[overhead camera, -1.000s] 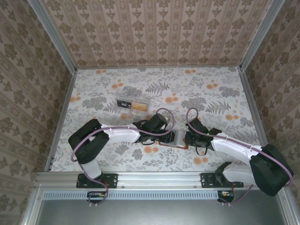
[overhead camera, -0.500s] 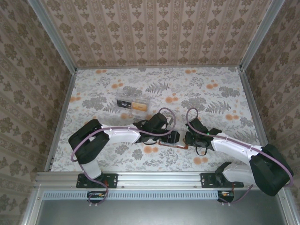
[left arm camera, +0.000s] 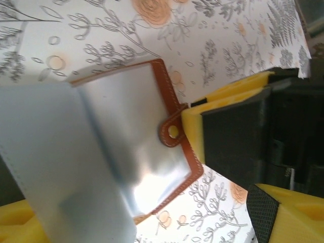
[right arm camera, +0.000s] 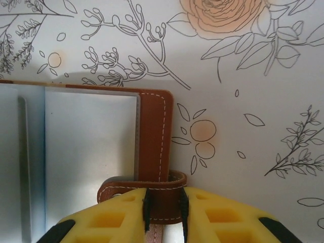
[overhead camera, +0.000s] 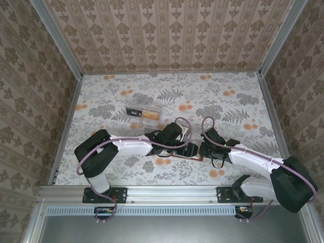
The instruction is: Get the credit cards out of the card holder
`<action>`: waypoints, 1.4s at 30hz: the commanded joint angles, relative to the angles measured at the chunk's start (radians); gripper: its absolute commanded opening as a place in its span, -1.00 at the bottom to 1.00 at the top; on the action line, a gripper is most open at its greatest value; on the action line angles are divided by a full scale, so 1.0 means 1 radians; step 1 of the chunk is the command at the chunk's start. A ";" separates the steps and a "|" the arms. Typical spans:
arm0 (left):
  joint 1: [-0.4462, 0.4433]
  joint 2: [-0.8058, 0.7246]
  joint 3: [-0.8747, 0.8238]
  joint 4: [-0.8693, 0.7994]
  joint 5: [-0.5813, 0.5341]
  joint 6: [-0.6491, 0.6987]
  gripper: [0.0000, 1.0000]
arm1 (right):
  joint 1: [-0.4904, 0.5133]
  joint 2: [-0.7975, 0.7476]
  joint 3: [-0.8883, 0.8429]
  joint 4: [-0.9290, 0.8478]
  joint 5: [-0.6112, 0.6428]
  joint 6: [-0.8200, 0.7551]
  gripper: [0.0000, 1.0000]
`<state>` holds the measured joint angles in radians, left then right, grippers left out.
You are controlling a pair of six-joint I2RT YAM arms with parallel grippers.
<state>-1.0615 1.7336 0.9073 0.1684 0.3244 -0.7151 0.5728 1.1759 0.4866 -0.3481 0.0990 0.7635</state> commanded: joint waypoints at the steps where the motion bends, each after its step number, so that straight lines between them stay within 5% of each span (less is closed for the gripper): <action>1: -0.013 0.037 0.046 0.031 0.039 -0.002 0.65 | -0.013 -0.068 -0.028 -0.060 0.046 0.036 -0.46; 13: -0.047 0.128 0.133 0.025 0.067 -0.018 0.57 | -0.074 -0.523 -0.105 -0.292 0.164 0.113 -0.30; 31: 0.103 -0.168 -0.116 -0.055 -0.083 -0.010 0.39 | -0.018 -0.303 0.060 -0.128 -0.007 0.007 -0.39; 35: 0.144 -0.180 -0.161 -0.061 -0.093 -0.019 0.08 | 0.055 -0.237 0.118 -0.106 -0.016 0.005 -0.39; 42: 0.155 -0.120 -0.163 -0.009 -0.051 -0.036 -0.83 | 0.120 -0.039 0.163 0.020 -0.123 0.027 -0.50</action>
<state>-0.9073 1.5845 0.7399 0.1383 0.2508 -0.7418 0.6788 1.0824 0.6247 -0.3840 0.0383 0.7856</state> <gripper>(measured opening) 0.114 0.252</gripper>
